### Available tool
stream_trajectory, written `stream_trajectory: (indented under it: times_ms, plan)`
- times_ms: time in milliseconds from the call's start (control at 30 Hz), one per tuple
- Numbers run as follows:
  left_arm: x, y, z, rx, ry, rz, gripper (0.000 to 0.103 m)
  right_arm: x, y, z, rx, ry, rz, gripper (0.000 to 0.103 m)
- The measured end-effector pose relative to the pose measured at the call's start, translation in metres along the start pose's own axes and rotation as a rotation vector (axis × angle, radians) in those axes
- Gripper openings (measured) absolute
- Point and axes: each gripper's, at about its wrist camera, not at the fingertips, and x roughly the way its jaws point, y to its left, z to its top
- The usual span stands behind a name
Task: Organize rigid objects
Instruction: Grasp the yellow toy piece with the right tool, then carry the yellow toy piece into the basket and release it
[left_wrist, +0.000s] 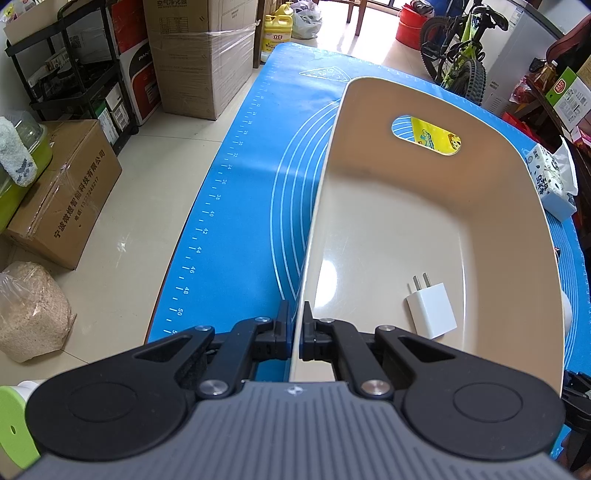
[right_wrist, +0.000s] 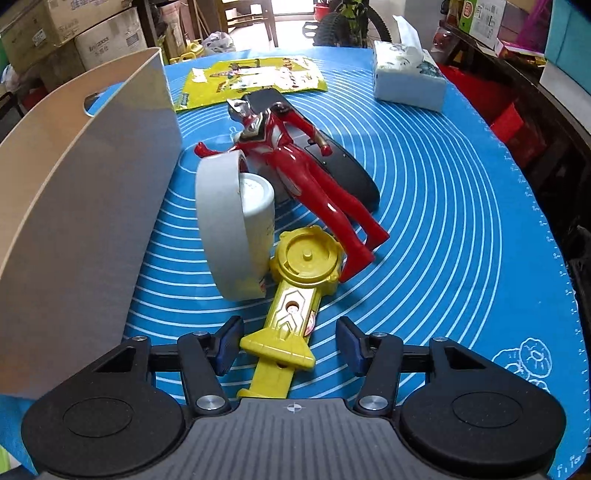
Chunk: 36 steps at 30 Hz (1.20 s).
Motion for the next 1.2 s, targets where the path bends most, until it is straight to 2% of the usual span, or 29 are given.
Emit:
stream_trajectory:
  times_ms: [167,267,300,400,933,1200]
  plan:
    - [0.000,0.000,0.000,0.000,0.000,0.000,0.005,0.001,0.004,0.002,-0.001,-0.013,-0.017,0.059]
    - [0.000,0.000,0.000,0.000,0.000,0.000,0.005,0.000,0.007,-0.001,-0.041,-0.031,-0.048,0.038]
    - [0.000,0.000,0.000,0.000,0.000,0.000,0.005,-0.001,0.005,-0.002,-0.045,-0.034,-0.032,0.037]
    - [0.000,0.000,0.000,0.000,0.000,0.001,0.005,-0.003,-0.002,-0.003,-0.027,-0.036,-0.007,0.036]
    - [0.000,0.000,0.000,0.000,0.000,0.000,0.005,-0.039,-0.023,-0.005,0.013,-0.095,0.002,0.036]
    - [0.000,0.000,0.000,0.000,0.000,-0.001,0.005,-0.073,-0.019,0.008,-0.004,-0.181,0.014,0.036]
